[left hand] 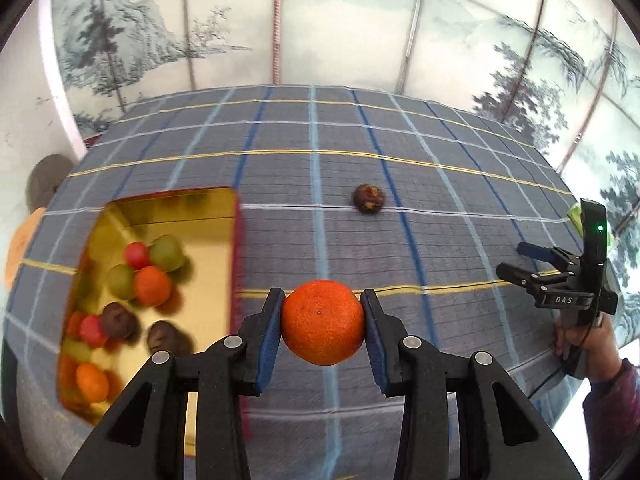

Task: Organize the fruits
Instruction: 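Carry the orange into the tin with the left gripper and release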

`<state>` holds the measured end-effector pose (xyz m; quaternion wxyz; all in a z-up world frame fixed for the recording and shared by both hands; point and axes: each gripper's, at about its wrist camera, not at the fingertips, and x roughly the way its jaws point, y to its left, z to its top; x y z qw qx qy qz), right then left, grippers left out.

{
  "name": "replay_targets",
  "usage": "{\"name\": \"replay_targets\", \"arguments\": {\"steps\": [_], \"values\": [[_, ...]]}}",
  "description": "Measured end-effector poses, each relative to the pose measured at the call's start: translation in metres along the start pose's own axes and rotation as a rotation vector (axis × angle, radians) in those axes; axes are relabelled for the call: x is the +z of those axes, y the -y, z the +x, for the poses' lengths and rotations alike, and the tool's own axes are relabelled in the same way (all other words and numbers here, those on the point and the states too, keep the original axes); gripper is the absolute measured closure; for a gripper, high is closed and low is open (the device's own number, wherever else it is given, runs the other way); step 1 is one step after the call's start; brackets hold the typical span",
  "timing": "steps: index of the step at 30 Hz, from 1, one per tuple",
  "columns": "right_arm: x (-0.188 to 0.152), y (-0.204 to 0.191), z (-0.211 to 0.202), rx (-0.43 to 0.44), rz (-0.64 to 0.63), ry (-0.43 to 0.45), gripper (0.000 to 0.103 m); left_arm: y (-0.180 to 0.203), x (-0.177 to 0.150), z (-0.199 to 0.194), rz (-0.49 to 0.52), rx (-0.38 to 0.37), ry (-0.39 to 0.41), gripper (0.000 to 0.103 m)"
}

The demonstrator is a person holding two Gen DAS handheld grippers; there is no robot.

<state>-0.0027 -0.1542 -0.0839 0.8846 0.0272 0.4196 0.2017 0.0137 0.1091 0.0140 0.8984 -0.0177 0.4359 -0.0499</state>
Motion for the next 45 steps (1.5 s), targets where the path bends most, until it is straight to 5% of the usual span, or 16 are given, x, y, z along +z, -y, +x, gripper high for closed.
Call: {"name": "replay_targets", "arguments": {"steps": [10, 45], "values": [[-0.002, -0.021, 0.014, -0.159, -0.126, -0.067, 0.000, -0.039, -0.023, -0.014, -0.017, 0.115, 0.046, 0.063], [-0.006, -0.026, 0.012, -0.216, -0.112, -0.063, 0.000, -0.151, -0.070, -0.002, -0.147, 0.273, 0.010, 0.063]]}}
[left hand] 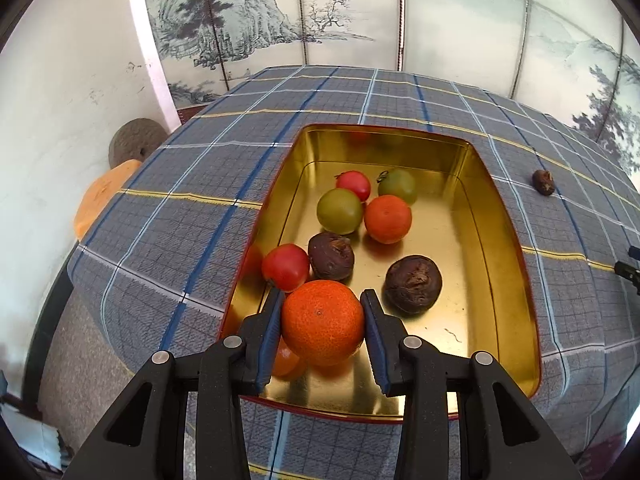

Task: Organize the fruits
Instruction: 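Carry the orange into the tin with the left gripper and release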

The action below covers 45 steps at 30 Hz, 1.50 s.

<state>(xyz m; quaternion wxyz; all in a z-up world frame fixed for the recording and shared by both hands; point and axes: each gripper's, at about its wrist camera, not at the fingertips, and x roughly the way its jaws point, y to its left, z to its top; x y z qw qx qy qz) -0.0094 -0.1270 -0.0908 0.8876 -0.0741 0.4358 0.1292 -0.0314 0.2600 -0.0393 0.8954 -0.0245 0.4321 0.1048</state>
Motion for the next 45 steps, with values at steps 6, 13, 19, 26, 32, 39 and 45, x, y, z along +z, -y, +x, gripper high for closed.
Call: {"name": "replay_targets", "arguments": {"steps": [6, 13, 19, 26, 32, 39, 45], "values": [[0.000, 0.000, 0.000, 0.000, 0.000, 0.001, 0.000, -0.001, -0.001, 0.006, -0.011, -0.011, -0.014, 0.063], [0.000, 0.000, 0.000, -0.001, 0.000, 0.001, 0.000, 0.004, 0.005, 0.007, 0.004, -0.015, 0.001, 0.063], [-0.001, 0.000, 0.000, -0.001, -0.001, 0.002, 0.000, 0.014, 0.012, 0.008, 0.033, -0.012, 0.019, 0.063], [-0.001, 0.000, 0.000, -0.002, -0.001, 0.002, 0.000, 0.018, 0.018, 0.012, 0.042, -0.008, 0.024, 0.063], [-0.001, 0.000, 0.000, -0.002, -0.001, 0.003, 0.000, 0.020, 0.020, 0.014, 0.054, 0.000, 0.032, 0.062], [-0.001, 0.000, 0.000, -0.003, -0.001, 0.004, 0.000, 0.021, 0.022, 0.015, 0.048, 0.003, 0.025, 0.062], [-0.001, 0.000, 0.000, -0.003, -0.001, 0.004, 0.000, 0.022, 0.026, 0.009, 0.053, 0.034, 0.057, 0.047]]}}
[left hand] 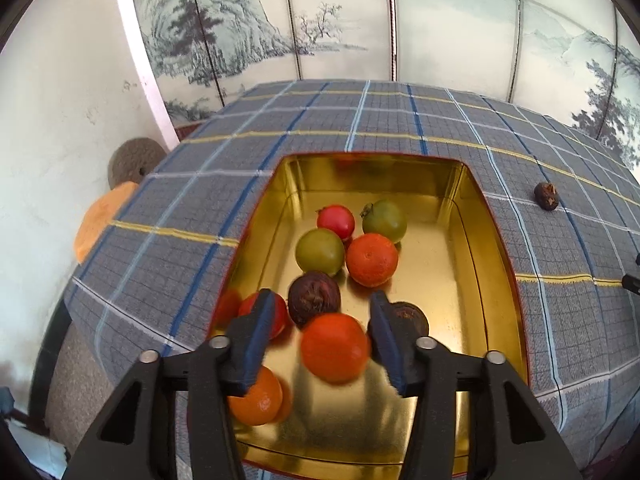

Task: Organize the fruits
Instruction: 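Carry the orange into the tin with the left gripper and release, then grasp the last brown fruit on the cloth with the right gripper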

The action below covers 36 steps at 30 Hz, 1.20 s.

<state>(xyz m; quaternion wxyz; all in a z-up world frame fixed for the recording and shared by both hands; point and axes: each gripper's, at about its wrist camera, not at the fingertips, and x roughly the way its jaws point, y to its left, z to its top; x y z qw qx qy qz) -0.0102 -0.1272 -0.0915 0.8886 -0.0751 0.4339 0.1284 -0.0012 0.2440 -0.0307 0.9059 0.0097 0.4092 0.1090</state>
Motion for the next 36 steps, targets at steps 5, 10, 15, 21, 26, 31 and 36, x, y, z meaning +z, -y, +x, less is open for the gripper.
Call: {"name": "replay_targets", "arguments": {"steps": [5, 10, 15, 21, 26, 31, 36], "values": [[0.000, 0.000, 0.000, 0.000, 0.000, 0.000, 0.000, 0.005, 0.003, -0.008, 0.021, 0.021, 0.031, 0.042], [0.000, -0.001, 0.000, 0.003, -0.009, 0.002, 0.000, 0.010, 0.006, -0.015, 0.044, 0.028, 0.047, 0.040], [0.018, -0.028, -0.022, 0.074, -0.090, 0.099, 0.000, 0.015, 0.008, -0.020, 0.060, 0.034, 0.057, 0.039], [0.050, -0.068, -0.026, 0.163, -0.202, 0.154, 0.000, 0.020, 0.010, -0.021, 0.064, 0.028, 0.052, 0.039], [0.070, -0.083, -0.004, 0.205, -0.211, 0.148, 0.000, 0.025, 0.013, -0.020, 0.080, 0.031, 0.050, 0.039], [0.085, -0.093, 0.010, 0.241, -0.213, 0.145, 0.000, 0.027, 0.015, -0.018, 0.075, 0.026, 0.048, 0.034], [0.097, -0.100, 0.029, 0.241, -0.222, 0.131, 0.000, 0.026, 0.017, -0.016, 0.045, -0.017, 0.045, 0.032]]}}
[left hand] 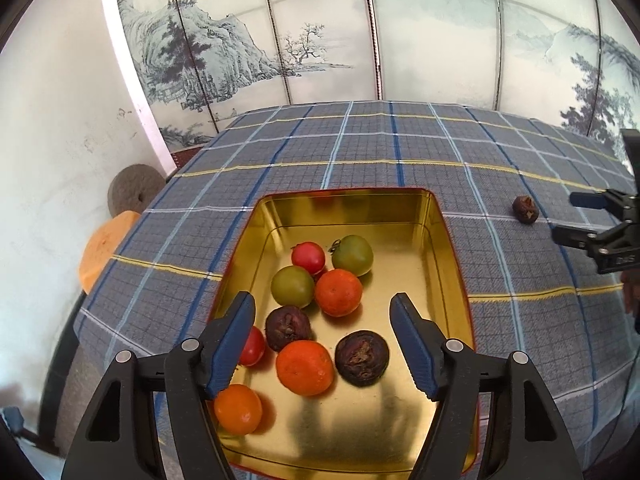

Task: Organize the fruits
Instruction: 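Grasp the last brown fruit on the cloth with the right gripper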

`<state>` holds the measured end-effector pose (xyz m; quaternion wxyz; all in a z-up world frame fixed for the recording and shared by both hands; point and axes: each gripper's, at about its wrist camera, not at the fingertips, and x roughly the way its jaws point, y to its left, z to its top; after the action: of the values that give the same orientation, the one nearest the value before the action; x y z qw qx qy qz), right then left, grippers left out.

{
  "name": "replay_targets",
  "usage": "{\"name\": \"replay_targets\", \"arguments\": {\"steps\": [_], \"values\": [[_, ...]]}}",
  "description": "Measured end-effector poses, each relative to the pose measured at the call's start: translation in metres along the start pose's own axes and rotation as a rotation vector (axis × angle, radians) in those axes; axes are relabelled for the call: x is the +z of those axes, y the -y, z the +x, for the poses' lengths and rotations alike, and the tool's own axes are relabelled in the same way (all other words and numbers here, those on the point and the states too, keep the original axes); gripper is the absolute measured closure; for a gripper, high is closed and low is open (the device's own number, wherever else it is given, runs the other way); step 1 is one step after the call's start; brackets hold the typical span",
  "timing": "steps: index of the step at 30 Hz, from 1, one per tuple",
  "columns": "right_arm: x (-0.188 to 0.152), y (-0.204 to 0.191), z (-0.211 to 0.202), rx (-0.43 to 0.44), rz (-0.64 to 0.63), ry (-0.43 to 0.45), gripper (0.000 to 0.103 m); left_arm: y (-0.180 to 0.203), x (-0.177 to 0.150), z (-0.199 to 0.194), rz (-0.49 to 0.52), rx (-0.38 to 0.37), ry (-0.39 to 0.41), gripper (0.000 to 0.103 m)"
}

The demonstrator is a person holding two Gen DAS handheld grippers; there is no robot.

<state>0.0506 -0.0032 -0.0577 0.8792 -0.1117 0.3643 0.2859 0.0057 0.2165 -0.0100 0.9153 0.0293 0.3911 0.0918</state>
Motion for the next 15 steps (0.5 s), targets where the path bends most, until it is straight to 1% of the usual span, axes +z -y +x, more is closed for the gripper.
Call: {"name": "replay_targets", "arguments": {"steps": [2, 5, 7, 8, 9, 11, 13, 14, 15], "values": [[0.003, 0.003, 0.005, -0.008, 0.004, 0.000, 0.000, 0.001, 0.001, 0.001, -0.004, -0.007, -0.002, 0.032], [0.010, 0.010, 0.014, 0.008, 0.015, 0.000, 0.001, 0.004, 0.003, 0.003, -0.002, -0.014, -0.006, 0.032], [0.016, 0.012, 0.022, 0.016, 0.007, -0.012, 0.010, 0.006, 0.005, 0.004, 0.002, -0.019, -0.003, 0.032], [0.020, 0.012, 0.027, 0.027, 0.000, -0.025, 0.020, 0.007, 0.006, 0.004, 0.003, -0.021, -0.001, 0.032], [0.022, 0.012, 0.031, 0.028, -0.008, -0.034, 0.024, 0.008, 0.007, 0.004, 0.004, -0.022, 0.000, 0.032], [0.026, 0.009, 0.043, 0.021, -0.030, -0.060, 0.025, 0.010, 0.010, 0.003, 0.004, -0.024, 0.007, 0.032], [0.027, 0.009, 0.053, 0.019, -0.037, -0.088, 0.033, 0.010, 0.012, 0.004, 0.003, -0.024, 0.009, 0.032], [0.027, 0.010, 0.058, 0.015, -0.035, -0.109, 0.053, 0.009, 0.013, 0.003, -0.002, -0.023, 0.012, 0.032], [0.027, 0.011, 0.060, 0.002, -0.032, -0.110, 0.066, 0.008, 0.014, 0.003, -0.008, -0.022, 0.015, 0.032]]}}
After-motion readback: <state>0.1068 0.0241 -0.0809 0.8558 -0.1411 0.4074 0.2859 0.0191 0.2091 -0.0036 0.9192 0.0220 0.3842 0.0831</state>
